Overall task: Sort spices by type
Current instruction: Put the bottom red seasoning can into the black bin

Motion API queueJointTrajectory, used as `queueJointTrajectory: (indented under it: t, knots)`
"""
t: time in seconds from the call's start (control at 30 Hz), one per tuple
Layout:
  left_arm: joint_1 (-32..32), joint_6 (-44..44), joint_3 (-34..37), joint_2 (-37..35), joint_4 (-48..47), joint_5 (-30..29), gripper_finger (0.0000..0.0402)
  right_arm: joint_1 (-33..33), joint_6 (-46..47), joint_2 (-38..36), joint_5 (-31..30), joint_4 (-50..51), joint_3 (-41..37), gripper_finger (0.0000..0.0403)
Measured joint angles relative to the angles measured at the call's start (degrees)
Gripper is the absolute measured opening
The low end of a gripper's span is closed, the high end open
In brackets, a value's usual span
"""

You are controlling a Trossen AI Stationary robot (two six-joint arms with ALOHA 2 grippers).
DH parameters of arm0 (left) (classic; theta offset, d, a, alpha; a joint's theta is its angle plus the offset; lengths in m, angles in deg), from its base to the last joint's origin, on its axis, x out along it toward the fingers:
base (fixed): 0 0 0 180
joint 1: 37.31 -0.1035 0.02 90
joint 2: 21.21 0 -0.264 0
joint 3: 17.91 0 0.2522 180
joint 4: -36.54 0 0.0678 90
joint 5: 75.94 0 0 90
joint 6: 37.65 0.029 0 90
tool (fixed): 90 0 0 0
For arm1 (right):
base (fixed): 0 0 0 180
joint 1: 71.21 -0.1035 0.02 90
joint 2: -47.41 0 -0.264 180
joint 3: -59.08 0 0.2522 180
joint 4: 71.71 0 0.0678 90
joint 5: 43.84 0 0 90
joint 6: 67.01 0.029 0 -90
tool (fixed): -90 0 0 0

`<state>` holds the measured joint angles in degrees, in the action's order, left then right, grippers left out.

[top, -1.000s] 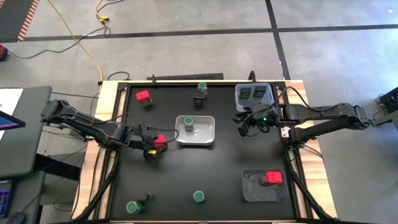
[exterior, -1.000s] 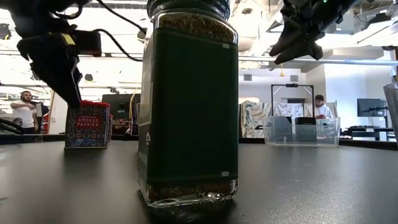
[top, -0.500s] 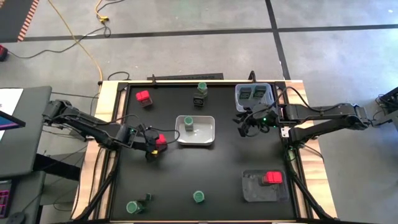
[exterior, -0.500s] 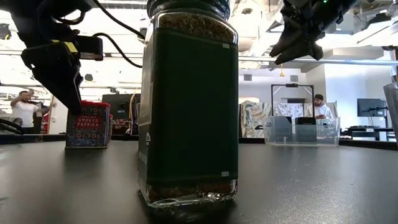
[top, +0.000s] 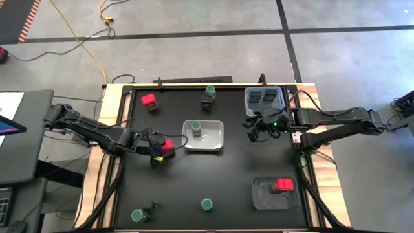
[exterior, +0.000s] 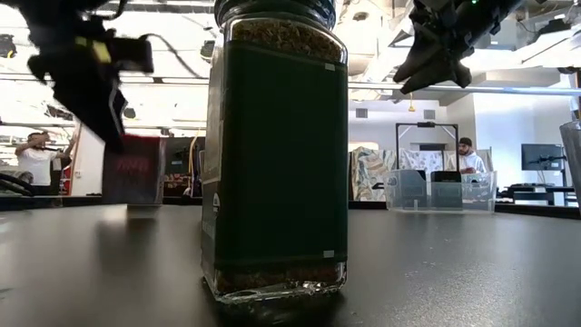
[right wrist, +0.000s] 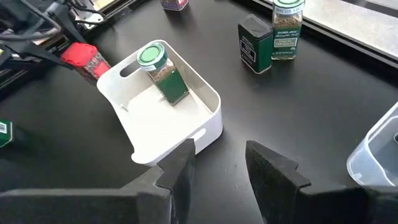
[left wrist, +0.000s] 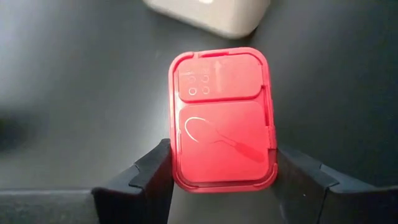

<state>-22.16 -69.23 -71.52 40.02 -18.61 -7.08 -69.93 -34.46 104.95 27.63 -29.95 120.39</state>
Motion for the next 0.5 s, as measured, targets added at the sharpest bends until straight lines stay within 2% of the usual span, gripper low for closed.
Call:
queueJointTrajectory:
  t: [0.17, 0.3, 0.5]
  knots:
    - [-2.12, 7.28, -7.57, -0.22, -3.28, -0.08, 0.0212, 0.37, -3.68, -1.17, 0.02, 0.55, 0.48, 0.017]
    - [-4.11, 12.78, -14.92, 1.6, -4.21, -0.11, 0.0212, 0.37, -10.03, -3.28, 0.0, 0.54, 1.76, 0.0167]
    - [-6.23, 16.03, -28.18, 11.11, -9.12, -0.16, 0.0212, 0.22, -17.87, -6.57, -1.11, 4.09, 2.84, 0.0142]
